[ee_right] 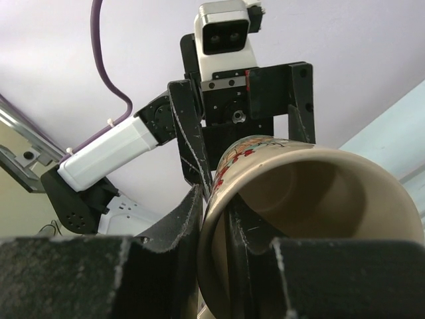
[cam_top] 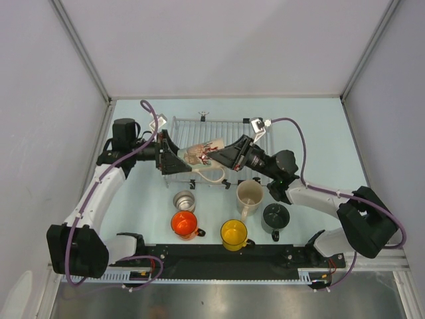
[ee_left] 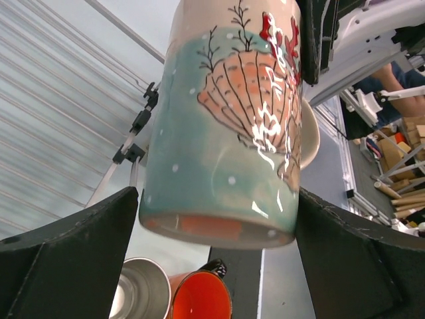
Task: Load the cups into the dish rack
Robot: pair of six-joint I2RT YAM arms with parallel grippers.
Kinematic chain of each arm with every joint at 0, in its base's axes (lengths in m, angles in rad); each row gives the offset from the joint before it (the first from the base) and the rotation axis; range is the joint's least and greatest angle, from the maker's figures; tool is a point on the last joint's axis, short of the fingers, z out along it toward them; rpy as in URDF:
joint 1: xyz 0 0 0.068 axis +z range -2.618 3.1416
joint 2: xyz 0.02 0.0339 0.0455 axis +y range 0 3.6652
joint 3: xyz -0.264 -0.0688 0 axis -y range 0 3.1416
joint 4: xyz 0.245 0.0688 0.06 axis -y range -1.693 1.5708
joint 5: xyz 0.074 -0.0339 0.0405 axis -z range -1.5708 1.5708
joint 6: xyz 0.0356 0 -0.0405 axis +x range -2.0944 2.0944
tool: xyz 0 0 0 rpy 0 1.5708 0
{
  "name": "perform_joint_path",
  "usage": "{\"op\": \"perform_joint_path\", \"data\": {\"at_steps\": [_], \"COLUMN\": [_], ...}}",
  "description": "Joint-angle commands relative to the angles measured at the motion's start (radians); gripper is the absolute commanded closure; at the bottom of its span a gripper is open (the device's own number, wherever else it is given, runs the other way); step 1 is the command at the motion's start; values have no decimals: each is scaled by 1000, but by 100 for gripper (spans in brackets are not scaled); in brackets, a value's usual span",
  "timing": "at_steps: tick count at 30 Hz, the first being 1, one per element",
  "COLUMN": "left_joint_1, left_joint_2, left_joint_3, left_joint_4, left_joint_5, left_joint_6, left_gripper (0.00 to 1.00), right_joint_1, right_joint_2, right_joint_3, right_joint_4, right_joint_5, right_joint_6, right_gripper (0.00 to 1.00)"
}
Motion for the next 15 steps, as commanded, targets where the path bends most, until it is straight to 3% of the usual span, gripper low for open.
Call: {"op": "perform_joint_path", "data": {"at_steps": [1,10,15], "left_joint_1": [-8,-8,-5], "left_joint_2": [-9,-77,-124], "left_joint_3": [-7,-7,-23], "left_joint_4": [102,119,192], "left_joint_5": [3,80,83], "left_joint_6": [-79,-159,-219], "left_gripper": [0,0,20], "right_joint_1": [74,93,94], "right_joint_2": [-17,18,36], "right_joint_3": [102,119,85], "right_joint_4": [432,432,432], "right_joint_5": [22,48,77], "right_joint_6": [-11,-33,-46], "right_gripper": [100,100,100]}}
